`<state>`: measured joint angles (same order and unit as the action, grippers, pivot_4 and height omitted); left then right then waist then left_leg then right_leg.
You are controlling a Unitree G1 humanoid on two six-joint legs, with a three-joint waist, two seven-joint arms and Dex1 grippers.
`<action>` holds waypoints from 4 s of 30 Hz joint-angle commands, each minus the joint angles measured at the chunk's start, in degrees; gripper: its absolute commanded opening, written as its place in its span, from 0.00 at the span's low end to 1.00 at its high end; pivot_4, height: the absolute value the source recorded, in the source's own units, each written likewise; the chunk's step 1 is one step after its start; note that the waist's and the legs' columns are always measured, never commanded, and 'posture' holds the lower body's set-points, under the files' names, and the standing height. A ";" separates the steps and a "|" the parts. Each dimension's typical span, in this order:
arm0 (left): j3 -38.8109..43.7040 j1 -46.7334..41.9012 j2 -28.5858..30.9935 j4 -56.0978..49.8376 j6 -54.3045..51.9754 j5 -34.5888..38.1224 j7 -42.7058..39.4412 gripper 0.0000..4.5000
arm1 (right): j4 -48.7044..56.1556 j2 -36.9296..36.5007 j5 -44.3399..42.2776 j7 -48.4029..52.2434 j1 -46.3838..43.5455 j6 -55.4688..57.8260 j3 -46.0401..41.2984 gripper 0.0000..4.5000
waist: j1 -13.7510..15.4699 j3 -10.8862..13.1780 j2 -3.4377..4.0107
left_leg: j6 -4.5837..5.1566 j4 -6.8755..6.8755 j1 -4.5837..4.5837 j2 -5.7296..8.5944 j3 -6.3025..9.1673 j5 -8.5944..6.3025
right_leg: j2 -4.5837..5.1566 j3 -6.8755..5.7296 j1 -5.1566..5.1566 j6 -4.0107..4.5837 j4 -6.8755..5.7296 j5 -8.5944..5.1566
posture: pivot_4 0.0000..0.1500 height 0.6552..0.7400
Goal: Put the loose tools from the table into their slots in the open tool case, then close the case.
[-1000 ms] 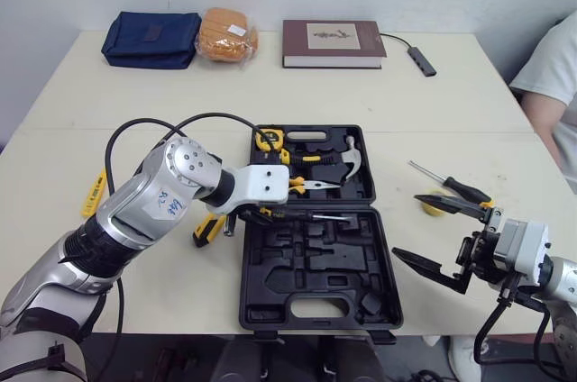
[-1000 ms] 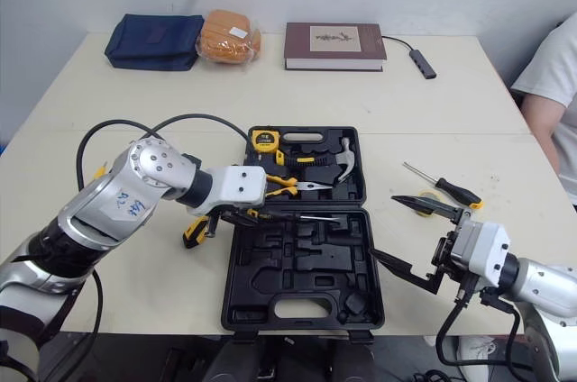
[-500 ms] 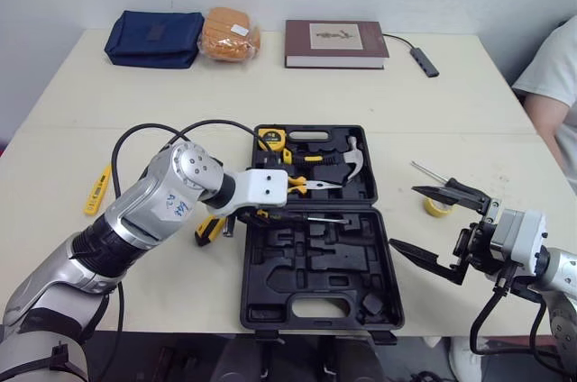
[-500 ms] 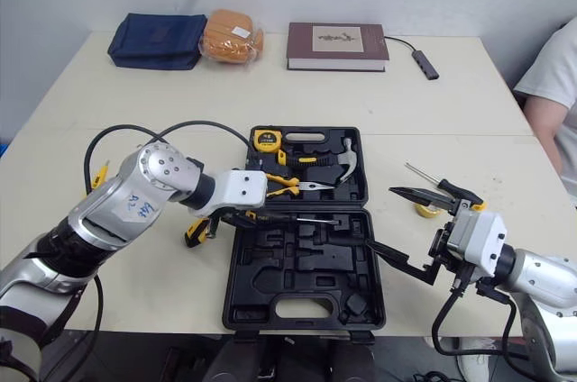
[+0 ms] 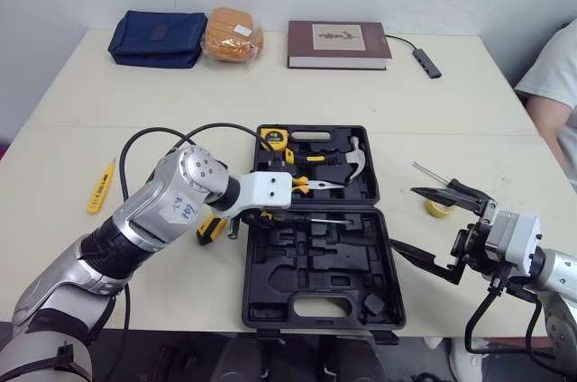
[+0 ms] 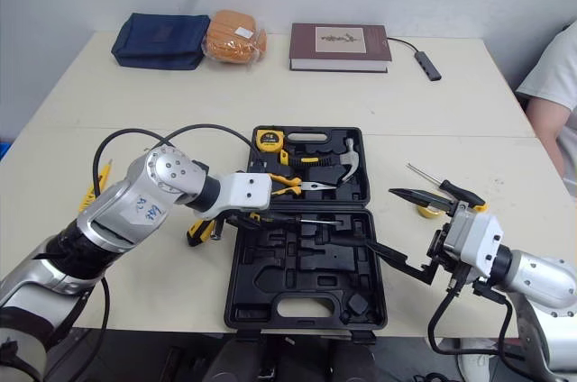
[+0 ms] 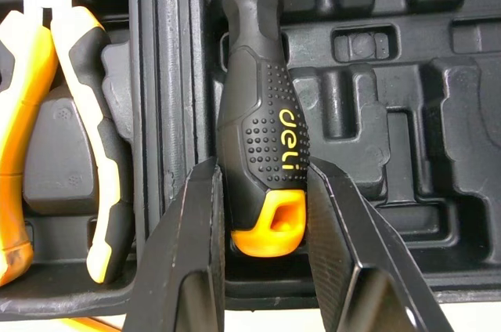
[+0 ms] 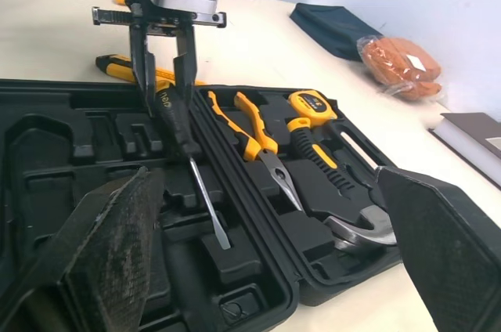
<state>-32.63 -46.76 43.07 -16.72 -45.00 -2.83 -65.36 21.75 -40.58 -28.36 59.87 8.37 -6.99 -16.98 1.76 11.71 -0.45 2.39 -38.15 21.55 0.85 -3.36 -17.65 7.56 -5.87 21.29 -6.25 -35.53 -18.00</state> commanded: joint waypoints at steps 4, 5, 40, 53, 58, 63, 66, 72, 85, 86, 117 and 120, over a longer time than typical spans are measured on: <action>1.52 -0.13 -0.33 -1.43 2.52 -0.45 0.74 0.47 | -1.05 0.75 -0.01 1.07 0.10 -3.25 0.04 1.00 | 0.02 0.00 0.00 | 0.00 -0.02 0.00 0.00 0.02 0.00 | 0.00 -0.01 -0.02 0.00 0.00 0.00 | 1.00 1.00; 1.72 -0.33 -0.20 -1.67 2.79 -0.40 0.58 0.56 | -1.06 0.75 -0.03 1.16 0.21 -3.49 0.05 1.00 | -0.03 0.00 0.00 | 0.00 -0.02 0.00 0.00 0.02 0.00 | 0.01 -0.01 -0.02 0.00 -0.01 0.00 | 1.00 1.00; 20.56 19.66 -17.36 13.41 27.85 15.40 7.73 0.01 | -2.24 0.78 -0.24 1.23 3.34 -5.87 -0.95 1.00 | -0.29 0.00 0.00 | -0.08 0.00 -0.24 -0.02 0.09 -0.07 | 0.02 -0.04 -0.19 0.03 0.11 -0.01 | 1.00 1.00; 15.29 20.43 -14.21 18.05 26.01 9.70 8.47 0.01 | -0.78 0.79 -0.41 0.21 6.47 -7.17 -1.75 1.00 | -0.25 -0.03 0.03 | -0.13 0.01 -0.31 -0.02 0.12 -0.11 | 0.07 -0.05 -0.27 0.03 0.22 -0.02 | 1.00 1.00; 14.61 19.40 -15.33 18.90 21.27 9.92 10.44 0.01 | 1.08 0.41 -0.93 -0.46 7.14 -6.14 -1.84 1.00 | -0.23 -0.24 0.23 | -0.10 0.03 -0.50 -0.03 0.19 -0.22 | 0.08 -0.10 -0.52 0.03 0.32 -0.01 | 1.00 1.00; 11.91 20.15 -14.10 16.31 16.68 8.78 10.33 0.01 | 1.93 0.30 -0.93 -1.09 7.07 -5.34 -1.69 1.00 | -0.24 -0.30 0.27 | -0.14 0.03 -0.59 -0.05 0.27 -0.30 | 0.08 -0.12 -0.65 0.03 0.42 -0.01 | 1.00 1.00; 10.83 20.41 -13.41 15.51 14.71 8.06 11.21 0.01 | 2.16 0.39 -0.80 -1.31 7.07 -5.15 -1.59 1.00 | -0.23 -0.39 0.33 | -0.13 0.04 -0.60 -0.05 0.30 -0.30 | 0.08 -0.14 -0.68 0.03 0.47 -0.01 | 1.00 1.00; 2.27 19.95 -10.81 15.52 3.07 2.90 13.43 0.01 | 2.92 1.01 -0.15 -3.05 7.25 -4.75 -1.13 1.00 | -0.22 -1.48 0.43 | -0.13 0.13 -0.72 -0.07 0.34 -0.37 | 0.07 -0.17 -0.84 0.03 0.64 -0.02 | 1.00 1.00; 9.26 18.14 -14.18 13.32 9.76 9.72 12.40 0.01 | 4.57 0.62 -1.72 -5.19 5.76 -1.23 -1.47 1.00 | -0.48 -2.49 1.30 | -0.57 1.10 -2.31 -0.48 0.36 -0.99 | -0.23 -0.24 -2.38 0.34 1.76 -0.23 | 1.00 1.00; 11.54 18.05 -14.64 12.55 12.58 11.69 11.12 0.01 | 4.13 0.48 -1.79 -4.95 5.74 -1.36 -1.86 1.00 | -0.54 -2.49 1.33 | -0.60 1.10 -2.21 -0.48 0.34 -0.97 | -0.23 -0.24 -2.23 0.35 1.71 -0.24 | 1.00 1.00; 83.86 62.13 12.49 37.27 39.92 24.92 1.76 0.99 | -43.88 -6.49 0.37 5.69 12.61 -17.16 -33.11 1.00 | -1.52 -0.69 1.10 | -0.57 1.01 -0.43 -0.49 0.33 -0.91 | -0.19 -0.44 -0.44 0.50 1.64 -0.17 | 1.00 1.00; 88.00 65.65 12.55 43.68 42.70 25.27 3.34 0.99 | -48.34 -6.16 1.01 2.79 13.73 -18.76 -34.93 1.00 | -1.82 -0.69 1.10 | -0.49 1.07 -0.42 -0.49 0.26 -1.00 | -0.17 -0.37 -0.37 0.50 1.67 -0.17 | 1.00 1.00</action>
<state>51.78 17.83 55.20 24.31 -4.49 22.21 -63.02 -24.73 -46.94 -27.25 64.56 21.16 -24.01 -48.66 -0.05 11.02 0.65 1.94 -37.08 21.19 0.36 -3.11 -18.68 7.39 -6.23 20.98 -5.75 -33.87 -18.17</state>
